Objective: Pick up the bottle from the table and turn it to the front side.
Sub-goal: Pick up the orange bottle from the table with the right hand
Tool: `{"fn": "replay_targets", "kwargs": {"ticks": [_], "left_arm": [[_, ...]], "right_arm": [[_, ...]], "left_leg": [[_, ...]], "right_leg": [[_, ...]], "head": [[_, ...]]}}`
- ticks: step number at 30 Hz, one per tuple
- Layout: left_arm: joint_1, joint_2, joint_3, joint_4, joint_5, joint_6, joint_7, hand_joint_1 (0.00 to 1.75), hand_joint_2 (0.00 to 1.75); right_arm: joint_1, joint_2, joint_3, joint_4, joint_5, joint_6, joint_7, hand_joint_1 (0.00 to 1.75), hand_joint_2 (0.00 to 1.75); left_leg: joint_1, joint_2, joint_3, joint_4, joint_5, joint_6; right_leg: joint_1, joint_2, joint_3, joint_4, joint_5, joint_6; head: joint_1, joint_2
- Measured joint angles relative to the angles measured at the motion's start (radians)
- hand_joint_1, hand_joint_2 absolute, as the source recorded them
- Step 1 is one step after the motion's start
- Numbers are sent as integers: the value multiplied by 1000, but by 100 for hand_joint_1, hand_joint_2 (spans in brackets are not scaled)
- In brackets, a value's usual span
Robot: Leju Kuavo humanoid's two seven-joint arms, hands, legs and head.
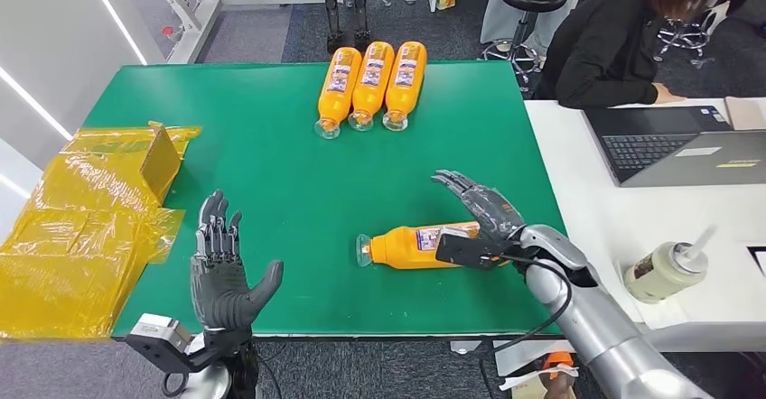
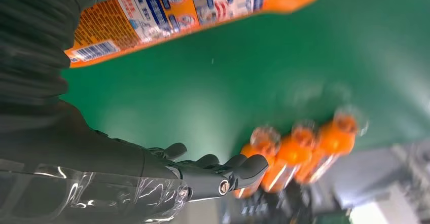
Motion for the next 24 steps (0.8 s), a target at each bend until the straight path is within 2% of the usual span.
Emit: {"fn": "replay_targets", "kwargs": {"ticks": [5,10,18,24], "left_arm": [[1,1,0,2,6,0,0,0,175],[4,1,0,7,15,2,2,0,175],[5,1,0,14,28,4,12,0,175],[5,1,0,15,37,4,18,0,175]], "right_arm": [[-123,-55,130,66,-126,161,12,0,175],[-231,-66,253,135,-174,260,54,0,175],[-357,-66,414,205,-242,338,92,0,175],[-410,-58,508,256,-322,341,110,0,175]], "left_leg": [[0,-1,-1,0,1,1],[0,-1,0,0,1,1],[0,-2,-1,0,1,0],[0,-2,-1,0,1,0]], "right_leg": [[0,-2,0,0,0,1],[0,-2,0,0,0,0],[0,-2,0,0,0,0],[0,-2,0,0,0,0]], "head": [[0,0],[0,0],[0,0],[0,0]]}}
